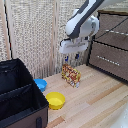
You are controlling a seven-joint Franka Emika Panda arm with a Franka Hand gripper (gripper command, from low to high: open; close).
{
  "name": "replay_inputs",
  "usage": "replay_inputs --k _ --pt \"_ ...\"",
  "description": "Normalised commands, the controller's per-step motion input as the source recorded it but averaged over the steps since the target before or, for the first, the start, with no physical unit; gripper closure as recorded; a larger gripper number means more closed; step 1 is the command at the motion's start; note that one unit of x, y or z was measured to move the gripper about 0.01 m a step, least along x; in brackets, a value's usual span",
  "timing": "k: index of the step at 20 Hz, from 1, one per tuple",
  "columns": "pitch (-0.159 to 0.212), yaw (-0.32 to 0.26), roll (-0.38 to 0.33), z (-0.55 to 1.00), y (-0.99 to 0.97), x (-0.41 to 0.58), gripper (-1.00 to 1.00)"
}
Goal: Kindly direct your grabber toward the cereal bar. Delicately grip the cereal bar using your grabber. Transport the clutched cereal bar to the rear part of the organizer. Set the cereal bar down and place it in the rear section of the organizer.
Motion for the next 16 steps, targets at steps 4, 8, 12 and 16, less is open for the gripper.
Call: replay_inputs --k 4,8,12,16 --pt "0.003 -0.055 0.015 -0.28 -0.23 0.367 -1.00" --pt "0.029 -0.098 0.000 -0.29 -0.04 0.238 -1.00" --pt "0.077 -0.137 0.000 -0.29 0.00 0.141 -1.00" --pt "0.111 -0.077 -0.003 -0.29 0.00 0.055 -1.00"
